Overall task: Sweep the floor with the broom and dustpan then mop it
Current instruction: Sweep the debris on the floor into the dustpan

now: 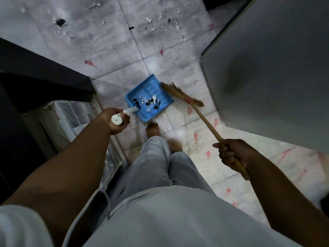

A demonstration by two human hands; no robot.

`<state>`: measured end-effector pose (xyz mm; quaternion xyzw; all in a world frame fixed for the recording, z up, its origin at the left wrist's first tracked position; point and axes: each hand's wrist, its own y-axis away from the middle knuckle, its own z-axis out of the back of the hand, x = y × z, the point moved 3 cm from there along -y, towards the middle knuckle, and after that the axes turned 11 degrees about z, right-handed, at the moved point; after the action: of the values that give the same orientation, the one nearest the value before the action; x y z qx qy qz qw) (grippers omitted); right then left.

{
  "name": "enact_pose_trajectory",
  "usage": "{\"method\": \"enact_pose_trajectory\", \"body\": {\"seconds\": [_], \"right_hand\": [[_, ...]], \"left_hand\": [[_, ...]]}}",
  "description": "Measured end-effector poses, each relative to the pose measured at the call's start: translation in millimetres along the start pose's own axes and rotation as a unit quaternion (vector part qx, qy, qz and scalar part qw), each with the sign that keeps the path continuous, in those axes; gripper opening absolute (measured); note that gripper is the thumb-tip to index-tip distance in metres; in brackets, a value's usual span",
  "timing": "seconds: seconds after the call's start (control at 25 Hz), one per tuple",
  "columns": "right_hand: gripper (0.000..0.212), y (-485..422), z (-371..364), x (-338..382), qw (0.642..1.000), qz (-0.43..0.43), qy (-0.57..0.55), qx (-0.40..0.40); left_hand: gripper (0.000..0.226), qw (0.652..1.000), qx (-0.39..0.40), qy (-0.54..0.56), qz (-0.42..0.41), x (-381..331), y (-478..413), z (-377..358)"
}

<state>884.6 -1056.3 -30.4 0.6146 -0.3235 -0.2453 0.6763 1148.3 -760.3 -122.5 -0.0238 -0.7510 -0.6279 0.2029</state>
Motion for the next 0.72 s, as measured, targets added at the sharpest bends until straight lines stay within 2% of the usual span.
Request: {"method": "enact_pose_trajectory", "body": {"seconds": [0.2, 0.48, 0.72], "right_hand": [[0.023, 21.9, 5.7, -17.8, 0.998, -0.041, 0.048, 0.027], [0.023, 74.6, 33.1, 10.3, 0.999, 0.015, 0.033, 0.0], [0.02, 68.3, 7.6, 59.4, 0.998, 0.06, 0.014, 0.019]], "left_hand": [[0.035, 1.0, 0.015, 0.015, -0.004, 3.9, 5.7, 1.2], [0.026, 0.996, 0.063, 0.058, -0.005, 5.3, 31.8, -0.9], [0.028, 0.994, 0.085, 0.064, -0.03, -12.8, 64.9, -15.6]]}}
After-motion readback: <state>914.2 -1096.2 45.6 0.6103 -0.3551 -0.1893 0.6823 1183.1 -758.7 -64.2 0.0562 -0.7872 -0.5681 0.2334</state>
